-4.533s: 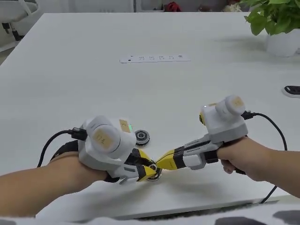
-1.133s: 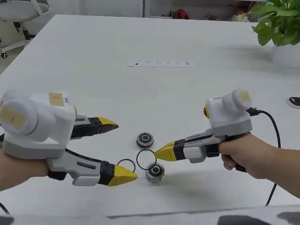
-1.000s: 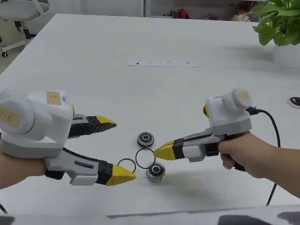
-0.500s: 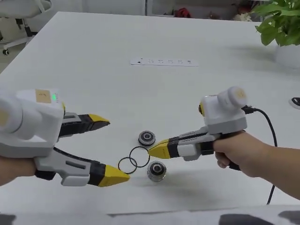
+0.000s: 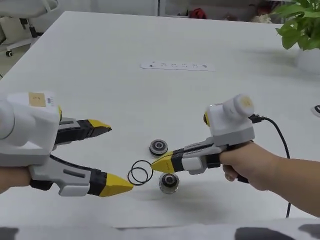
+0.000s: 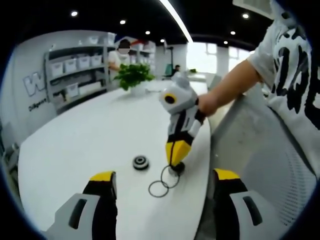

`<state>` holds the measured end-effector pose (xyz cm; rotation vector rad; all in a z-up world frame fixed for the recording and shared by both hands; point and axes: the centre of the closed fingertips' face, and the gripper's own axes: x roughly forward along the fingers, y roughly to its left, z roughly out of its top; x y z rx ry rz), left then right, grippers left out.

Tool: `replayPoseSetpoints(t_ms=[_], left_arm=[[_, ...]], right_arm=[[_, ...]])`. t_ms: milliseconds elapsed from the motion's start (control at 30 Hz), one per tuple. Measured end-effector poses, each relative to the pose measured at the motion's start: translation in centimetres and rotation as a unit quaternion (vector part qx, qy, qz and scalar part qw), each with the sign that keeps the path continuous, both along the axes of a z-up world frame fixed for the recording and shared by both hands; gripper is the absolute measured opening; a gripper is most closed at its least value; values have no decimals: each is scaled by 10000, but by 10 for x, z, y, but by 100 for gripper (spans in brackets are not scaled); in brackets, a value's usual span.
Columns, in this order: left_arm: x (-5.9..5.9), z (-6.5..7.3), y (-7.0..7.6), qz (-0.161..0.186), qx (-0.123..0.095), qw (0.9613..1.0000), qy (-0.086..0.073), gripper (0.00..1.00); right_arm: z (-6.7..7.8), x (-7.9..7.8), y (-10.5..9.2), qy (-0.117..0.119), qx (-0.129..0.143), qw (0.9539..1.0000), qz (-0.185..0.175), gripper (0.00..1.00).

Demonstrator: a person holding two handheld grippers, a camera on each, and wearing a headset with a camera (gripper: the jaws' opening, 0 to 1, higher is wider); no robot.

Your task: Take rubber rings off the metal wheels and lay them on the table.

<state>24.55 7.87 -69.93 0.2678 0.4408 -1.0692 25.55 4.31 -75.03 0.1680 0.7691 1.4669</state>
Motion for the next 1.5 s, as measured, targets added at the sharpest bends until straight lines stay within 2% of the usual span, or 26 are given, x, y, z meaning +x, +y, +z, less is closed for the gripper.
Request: replayPoseSetpoints(t_ms=[733, 1500], left_arm=[[-4, -2, 8, 103, 10, 9999, 45, 80], [-7, -6, 9, 103, 62, 9999, 121, 80]], right_arm=[[-19, -12, 8, -6, -265, 9993, 258, 0], [-38, -10, 10, -123, -590, 9979, 257, 0]])
